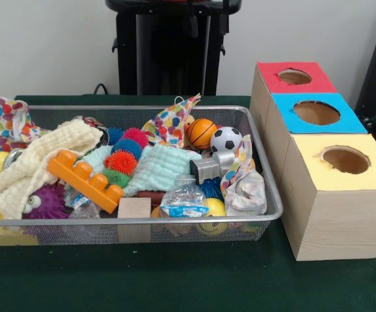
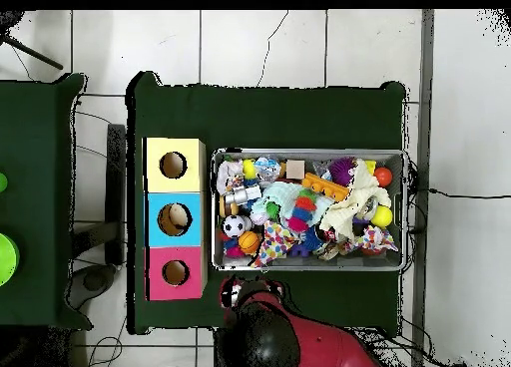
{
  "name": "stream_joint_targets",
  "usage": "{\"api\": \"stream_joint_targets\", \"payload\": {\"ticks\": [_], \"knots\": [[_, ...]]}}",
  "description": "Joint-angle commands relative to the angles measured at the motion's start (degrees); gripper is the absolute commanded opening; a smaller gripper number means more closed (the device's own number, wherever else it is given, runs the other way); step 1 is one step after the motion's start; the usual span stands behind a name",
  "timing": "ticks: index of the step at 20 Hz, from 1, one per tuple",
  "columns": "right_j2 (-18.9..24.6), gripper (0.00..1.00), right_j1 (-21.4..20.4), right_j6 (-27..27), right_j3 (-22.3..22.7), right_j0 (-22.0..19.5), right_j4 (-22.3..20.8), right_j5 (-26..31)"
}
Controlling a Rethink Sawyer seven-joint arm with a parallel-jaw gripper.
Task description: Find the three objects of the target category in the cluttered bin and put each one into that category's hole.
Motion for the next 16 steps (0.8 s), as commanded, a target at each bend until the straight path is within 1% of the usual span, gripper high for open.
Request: {"api": "stream_joint_targets", "payload": {"ticks": [1, 2, 4, 5, 9, 12, 14, 16], "knots": [[0.5, 1.00, 1.9, 5.9, -1.1, -1.0, -1.1, 0.8], [0.6, 1.00, 4.2, 5.8, -2.5, -1.5, -1.3, 0.0], [2.8, 1.00, 9.4, 5.0, -4.3, -4.2, -0.9, -3.6], [3.4, 1.00, 11.5, 4.5, -5.2, -5.1, -0.9, -4.4], [1.7, 1.00, 18.8, 2.8, -12.3, -4.6, -2.1, -2.3], [0.3, 1.00, 23.1, 2.3, -17.3, -3.6, -2.8, -0.3], [-0.5, 1.00, 24.6, 2.6, -20.1, -2.6, -2.7, 1.9], [-1.8, 1.00, 25.7, 3.7, -21.7, -1.3, -2.7, 3.2]]}}
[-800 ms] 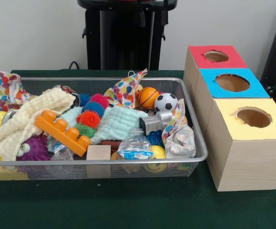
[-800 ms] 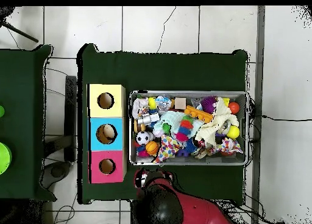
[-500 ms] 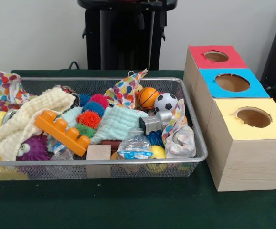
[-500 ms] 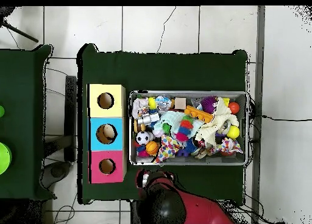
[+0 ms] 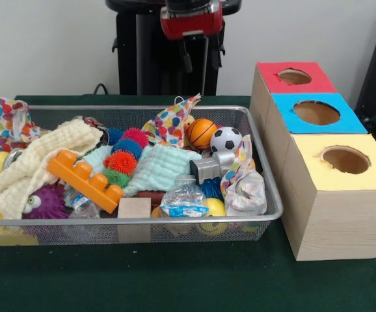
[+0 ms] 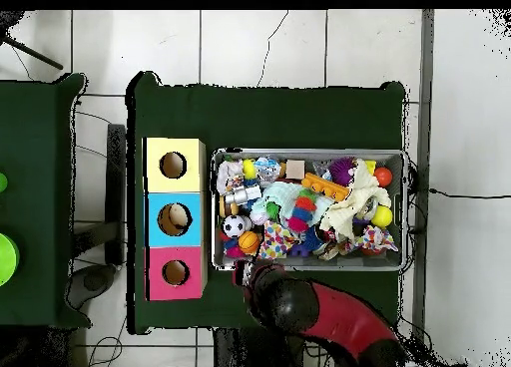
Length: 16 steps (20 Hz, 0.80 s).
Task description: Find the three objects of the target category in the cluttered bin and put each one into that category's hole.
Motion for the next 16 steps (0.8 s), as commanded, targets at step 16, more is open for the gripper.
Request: {"api": "stream_joint_targets", "payload": {"ticks": [16], "knots": [[-7.4, 1.00, 23.5, 3.5, -38.6, 10.2, -0.7, 15.3]]}}
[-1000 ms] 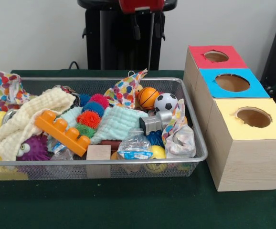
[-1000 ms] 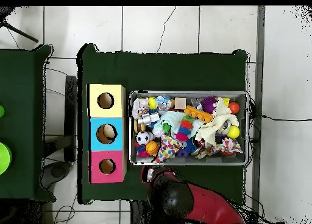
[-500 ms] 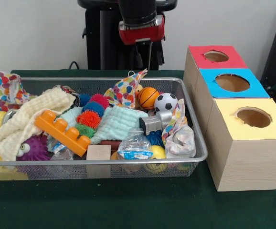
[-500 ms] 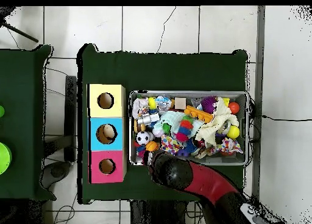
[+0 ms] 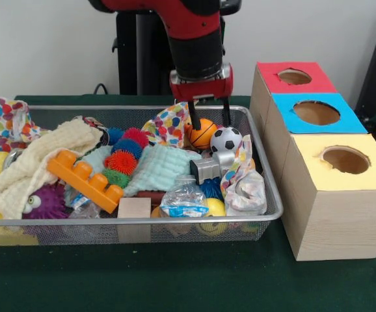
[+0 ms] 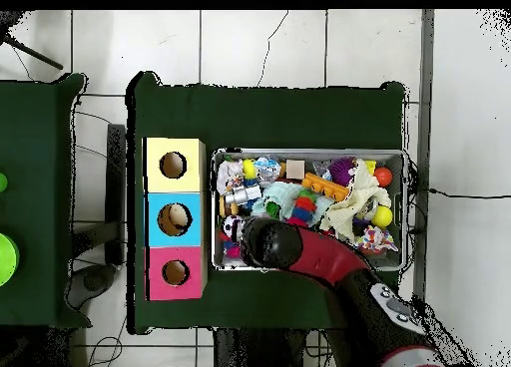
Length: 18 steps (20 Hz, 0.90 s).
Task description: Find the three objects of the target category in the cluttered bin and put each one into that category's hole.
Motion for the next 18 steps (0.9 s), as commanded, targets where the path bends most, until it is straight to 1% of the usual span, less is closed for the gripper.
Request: {"api": "stream_joint_targets", "payload": {"ticks": [1, 2, 6, 12, 16, 18], "knots": [[-2.5, 1.00, 8.1, 3.4, -20.4, 1.8, -0.4, 12.1], [-2.6, 1.00, 9.1, 3.2, -22.3, 2.0, -0.6, 13.2], [-1.8, 1.00, 13.2, 1.5, -28.4, 1.8, -1.5, 14.7], [-0.8, 1.00, 17.3, -0.9, -35.2, 1.2, -3.2, 17.5], [0.0, 1.00, 20.3, -2.7, -39.1, 0.6, -4.4, 18.0], [0.4, 1.00, 21.2, -2.6, -40.2, 0.6, -4.9, 18.3]]}}
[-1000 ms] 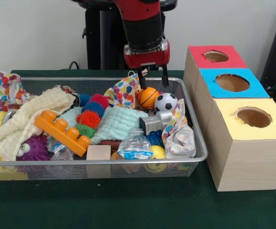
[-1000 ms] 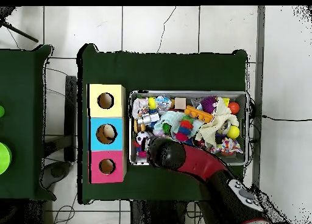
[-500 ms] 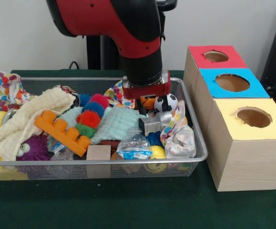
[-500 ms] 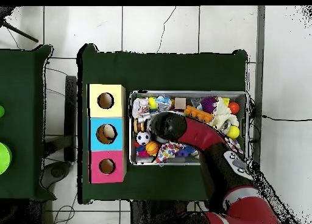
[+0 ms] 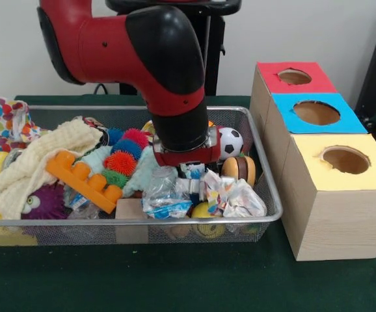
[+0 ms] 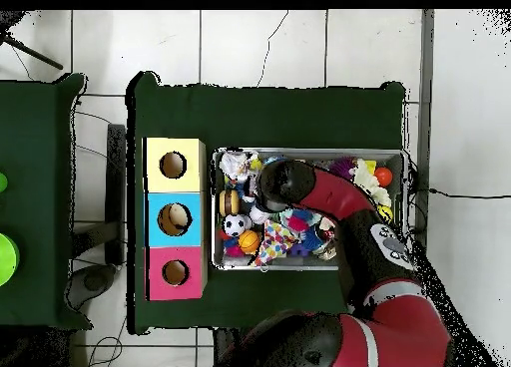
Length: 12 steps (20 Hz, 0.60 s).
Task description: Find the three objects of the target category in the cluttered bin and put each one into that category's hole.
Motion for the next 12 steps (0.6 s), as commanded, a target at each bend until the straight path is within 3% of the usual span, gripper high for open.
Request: {"api": "stream_joint_targets", "payload": {"ticks": [1, 10, 12], "knots": [[1.5, 1.00, 7.5, -2.7, -14.9, -1.4, -3.7, 2.5], [1.6, 1.00, 2.8, 2.0, -10.1, -1.2, -3.5, 4.0], [1.6, 1.00, 0.3, 2.7, -6.3, -1.5, -3.4, 3.1]]}}
